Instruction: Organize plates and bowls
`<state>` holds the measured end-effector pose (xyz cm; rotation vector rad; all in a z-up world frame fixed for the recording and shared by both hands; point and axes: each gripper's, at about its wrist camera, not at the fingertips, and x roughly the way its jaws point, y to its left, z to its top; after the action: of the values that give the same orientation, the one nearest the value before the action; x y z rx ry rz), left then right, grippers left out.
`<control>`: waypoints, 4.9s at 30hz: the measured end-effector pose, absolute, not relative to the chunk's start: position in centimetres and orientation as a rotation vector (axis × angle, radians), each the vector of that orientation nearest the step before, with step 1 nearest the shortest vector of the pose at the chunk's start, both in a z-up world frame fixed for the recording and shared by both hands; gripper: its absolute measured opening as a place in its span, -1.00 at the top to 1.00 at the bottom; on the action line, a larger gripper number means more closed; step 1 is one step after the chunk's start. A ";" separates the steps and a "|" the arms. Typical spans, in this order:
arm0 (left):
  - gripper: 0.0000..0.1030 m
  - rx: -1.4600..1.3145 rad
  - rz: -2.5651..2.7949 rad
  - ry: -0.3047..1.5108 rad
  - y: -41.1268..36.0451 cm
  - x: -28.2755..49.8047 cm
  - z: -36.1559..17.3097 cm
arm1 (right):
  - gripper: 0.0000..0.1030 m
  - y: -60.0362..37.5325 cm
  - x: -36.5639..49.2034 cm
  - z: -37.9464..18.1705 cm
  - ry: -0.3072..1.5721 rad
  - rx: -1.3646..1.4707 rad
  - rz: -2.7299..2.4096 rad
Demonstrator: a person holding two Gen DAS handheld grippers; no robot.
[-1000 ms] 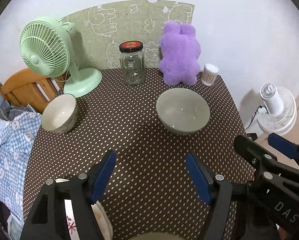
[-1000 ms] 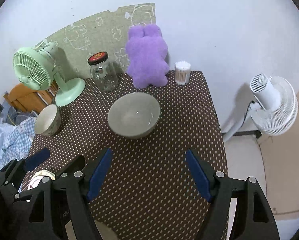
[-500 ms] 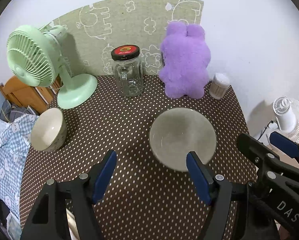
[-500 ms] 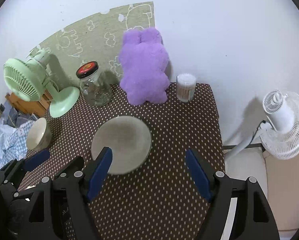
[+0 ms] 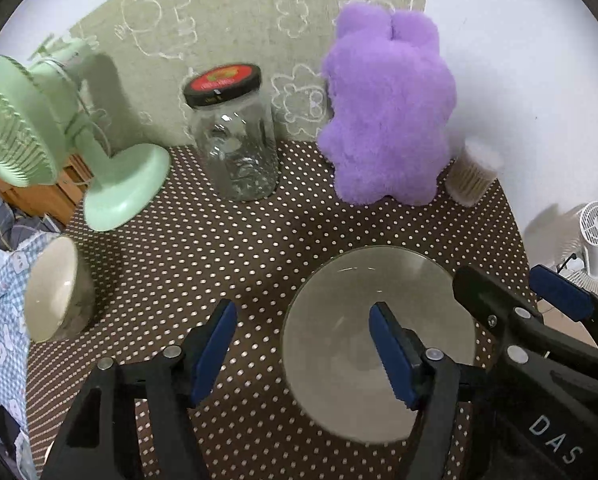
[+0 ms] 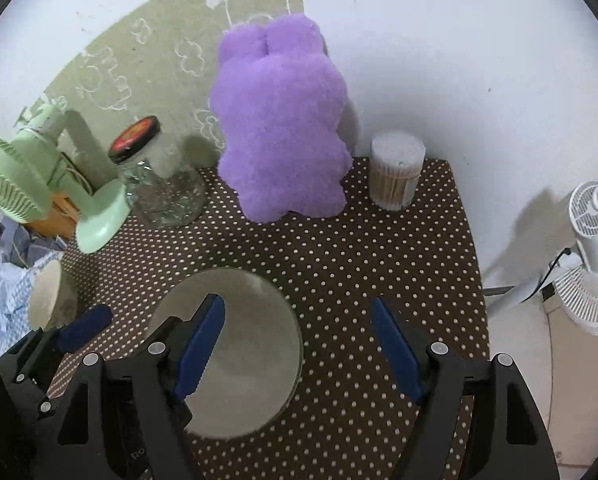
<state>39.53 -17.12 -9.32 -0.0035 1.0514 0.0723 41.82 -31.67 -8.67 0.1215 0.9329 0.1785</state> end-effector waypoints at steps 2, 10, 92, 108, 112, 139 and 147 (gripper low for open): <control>-0.32 0.003 0.071 1.061 -17.2 40.2 -10.2 | -0.51 -31.4 42.6 -9.6 0.946 0.114 0.175; -0.08 0.002 0.065 1.104 -16.7 41.1 -12.9 | -0.32 -30.4 44.4 -12.6 1.003 0.114 0.183; 0.34 0.078 -0.160 1.003 -14.3 23.5 -0.3 | 0.38 -26.6 22.4 -1.0 0.927 0.188 0.059; 0.31 0.074 -0.206 1.039 -11.8 17.5 -1.9 | 0.38 -23.6 15.7 -2.5 0.952 0.178 0.007; 0.31 0.067 -0.215 1.067 -11.3 16.4 -3.2 | 0.38 -23.2 14.6 -3.7 0.980 0.184 -0.003; 0.31 0.088 -0.228 1.214 -10.7 13.6 -9.1 | 0.38 -22.6 12.4 -10.7 1.142 0.232 -0.031; 0.30 0.044 -0.222 1.245 -9.7 13.7 -10.3 | 0.38 -21.5 12.8 -11.6 1.160 0.196 -0.030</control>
<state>13.72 -9.68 -10.29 0.0439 1.2446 -0.2224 12.81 -21.54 -11.58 0.1960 1.1604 -0.0295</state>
